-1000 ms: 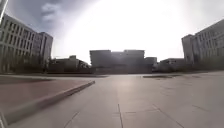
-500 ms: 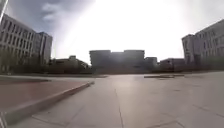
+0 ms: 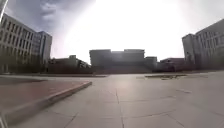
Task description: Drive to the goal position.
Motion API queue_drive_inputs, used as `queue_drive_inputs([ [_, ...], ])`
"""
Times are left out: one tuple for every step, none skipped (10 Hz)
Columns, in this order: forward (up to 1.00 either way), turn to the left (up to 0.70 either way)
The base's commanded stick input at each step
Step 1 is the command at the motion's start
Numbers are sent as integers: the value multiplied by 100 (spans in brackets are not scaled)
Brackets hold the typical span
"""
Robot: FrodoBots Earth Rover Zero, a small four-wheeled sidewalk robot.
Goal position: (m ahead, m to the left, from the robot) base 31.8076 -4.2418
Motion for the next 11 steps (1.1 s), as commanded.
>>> queue_drive_inputs([
  [100,0],
  [100,0],
  [100,0],
  [100,0],
  [100,0],
  [100,0],
  [100,0],
  [100,0],
  [100,0],
  [100,0],
  [100,0],
])
